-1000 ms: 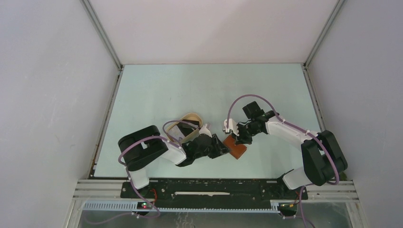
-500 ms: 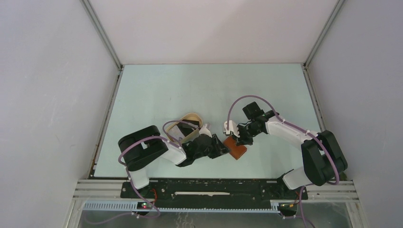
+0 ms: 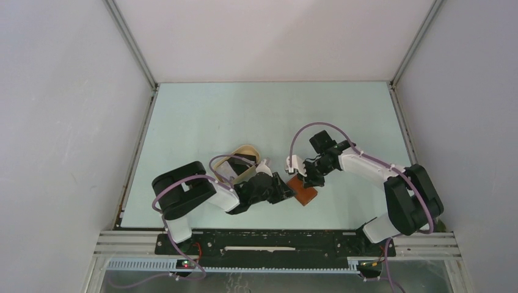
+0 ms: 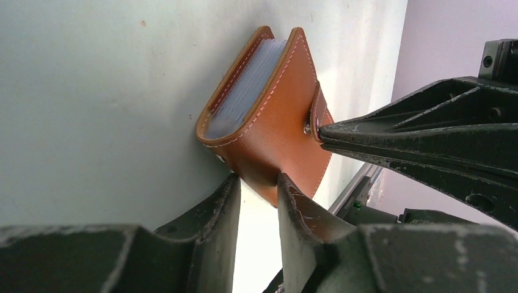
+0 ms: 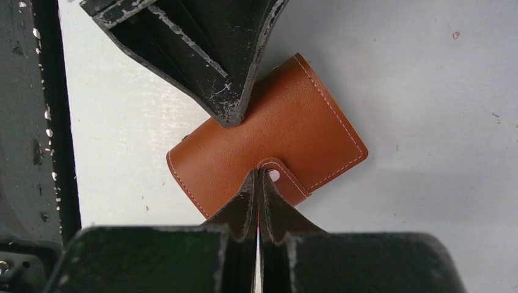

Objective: Put the credit cards into the card holder
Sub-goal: Close the card holder at the center of the board.

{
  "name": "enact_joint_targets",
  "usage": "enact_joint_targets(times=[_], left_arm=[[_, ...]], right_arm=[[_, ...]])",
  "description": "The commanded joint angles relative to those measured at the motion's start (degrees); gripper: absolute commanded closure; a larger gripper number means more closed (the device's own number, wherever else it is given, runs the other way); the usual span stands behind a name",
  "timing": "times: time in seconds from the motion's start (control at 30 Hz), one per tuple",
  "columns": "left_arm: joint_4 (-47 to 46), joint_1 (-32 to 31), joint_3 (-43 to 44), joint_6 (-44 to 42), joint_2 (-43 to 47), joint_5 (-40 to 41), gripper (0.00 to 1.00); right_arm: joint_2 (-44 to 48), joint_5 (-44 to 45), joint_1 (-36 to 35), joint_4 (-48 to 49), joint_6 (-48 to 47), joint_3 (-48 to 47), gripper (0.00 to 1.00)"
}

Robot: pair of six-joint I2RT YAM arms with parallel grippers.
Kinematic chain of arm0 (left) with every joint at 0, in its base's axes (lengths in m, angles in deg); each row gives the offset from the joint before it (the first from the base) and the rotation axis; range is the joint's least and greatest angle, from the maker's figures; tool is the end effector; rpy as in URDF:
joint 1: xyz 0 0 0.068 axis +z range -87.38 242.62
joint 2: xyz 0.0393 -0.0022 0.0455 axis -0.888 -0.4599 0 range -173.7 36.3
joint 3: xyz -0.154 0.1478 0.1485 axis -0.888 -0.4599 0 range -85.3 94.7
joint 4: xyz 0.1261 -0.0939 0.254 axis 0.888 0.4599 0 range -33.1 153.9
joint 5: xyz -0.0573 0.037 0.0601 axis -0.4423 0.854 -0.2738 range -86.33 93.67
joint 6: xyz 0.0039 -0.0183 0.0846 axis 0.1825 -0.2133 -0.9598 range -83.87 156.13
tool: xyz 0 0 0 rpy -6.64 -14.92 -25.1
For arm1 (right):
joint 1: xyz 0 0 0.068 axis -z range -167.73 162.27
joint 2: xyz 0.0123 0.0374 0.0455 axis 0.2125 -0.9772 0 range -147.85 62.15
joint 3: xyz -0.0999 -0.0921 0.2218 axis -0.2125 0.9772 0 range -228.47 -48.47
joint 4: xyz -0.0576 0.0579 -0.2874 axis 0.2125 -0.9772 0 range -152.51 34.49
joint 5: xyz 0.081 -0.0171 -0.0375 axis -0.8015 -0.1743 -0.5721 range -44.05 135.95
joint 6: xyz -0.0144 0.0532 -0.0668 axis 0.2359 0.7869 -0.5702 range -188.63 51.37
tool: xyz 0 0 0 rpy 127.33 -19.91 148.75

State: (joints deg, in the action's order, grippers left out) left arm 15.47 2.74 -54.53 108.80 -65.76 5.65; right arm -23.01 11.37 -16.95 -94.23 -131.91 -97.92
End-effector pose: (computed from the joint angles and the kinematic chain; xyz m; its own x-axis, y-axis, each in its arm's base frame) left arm 0.1784 -0.3023 0.0335 -0.8853 -0.3751 -0.2749 0.0146 0.5682 -0.8227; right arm 0.2420 0.1852 0.1142 0.0998 -0.7867 -0.6092 -0.9914 -0.1304 0.0061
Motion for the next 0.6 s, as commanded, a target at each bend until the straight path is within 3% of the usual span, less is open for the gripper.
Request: enact_joint_targets(times=[0.0, 0.57], left_arm=[[3.47, 0.11, 0.70, -1.22, -1.03, 2.68, 0.67], [2.32, -0.06, 0.68, -1.72, -0.96, 2.38, 0.67]], right_arm=[[-2.63, -1.75, -1.73, -1.40, 1.90, -2.03, 1.00], [-7.78, -0.74, -2.49, -3.03, 6.64, -5.64, 1.00]])
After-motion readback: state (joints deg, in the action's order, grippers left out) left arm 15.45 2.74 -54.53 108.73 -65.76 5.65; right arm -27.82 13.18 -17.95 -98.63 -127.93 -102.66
